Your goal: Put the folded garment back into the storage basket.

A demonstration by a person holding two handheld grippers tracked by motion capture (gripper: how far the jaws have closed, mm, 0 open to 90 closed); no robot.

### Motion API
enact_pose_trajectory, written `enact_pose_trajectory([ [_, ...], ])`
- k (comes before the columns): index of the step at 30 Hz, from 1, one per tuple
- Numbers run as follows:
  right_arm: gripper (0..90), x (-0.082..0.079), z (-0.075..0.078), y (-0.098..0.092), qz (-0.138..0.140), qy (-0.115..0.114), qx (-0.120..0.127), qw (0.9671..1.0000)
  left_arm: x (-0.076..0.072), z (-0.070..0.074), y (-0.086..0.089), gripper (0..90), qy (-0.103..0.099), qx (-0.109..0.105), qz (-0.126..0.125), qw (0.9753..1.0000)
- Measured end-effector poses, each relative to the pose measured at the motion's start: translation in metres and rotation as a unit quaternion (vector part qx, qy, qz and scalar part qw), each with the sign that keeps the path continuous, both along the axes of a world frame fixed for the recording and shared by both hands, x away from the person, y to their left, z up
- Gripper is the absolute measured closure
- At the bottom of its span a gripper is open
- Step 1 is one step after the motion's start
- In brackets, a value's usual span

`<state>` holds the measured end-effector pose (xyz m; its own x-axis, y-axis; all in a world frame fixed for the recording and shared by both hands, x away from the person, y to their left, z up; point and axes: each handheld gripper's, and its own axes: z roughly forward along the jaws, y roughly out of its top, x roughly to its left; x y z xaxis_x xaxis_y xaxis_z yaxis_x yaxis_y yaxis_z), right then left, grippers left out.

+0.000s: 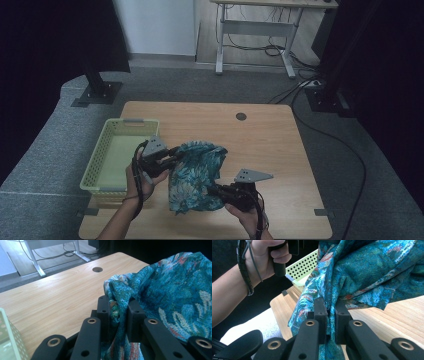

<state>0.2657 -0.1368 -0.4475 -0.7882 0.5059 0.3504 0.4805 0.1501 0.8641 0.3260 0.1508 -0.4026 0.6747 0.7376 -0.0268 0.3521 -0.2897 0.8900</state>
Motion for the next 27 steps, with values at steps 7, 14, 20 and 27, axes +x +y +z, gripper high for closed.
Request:
enact_pose_trajectory([
  [7, 82.4, 0.005, 0.003, 0.009, 0.01, 0.001, 0.001, 0.9999, 0.0, 0.001, 0.008, 76.1, -0.001, 0.002, 0.006, 1.0],
  [14, 82.4, 0.008, 0.005, 0.018, 0.017, 0.004, 0.008, 0.9998, 0.001, 0.003, 0.016, 76.1, -0.002, 0.002, 0.012, 0.9999],
  [20, 82.4, 0.012, 0.004, 0.024, 0.021, 0.009, 0.01, 0.9997, 0.002, 0.001, 0.021, 76.1, 0.0, -0.001, 0.015, 0.9999],
  [27, 82.4, 0.016, 0.002, 0.03, 0.024, 0.013, 0.008, 0.9996, 0.003, -0.003, 0.028, 76.0, 0.007, -0.006, 0.02, 0.9998],
])
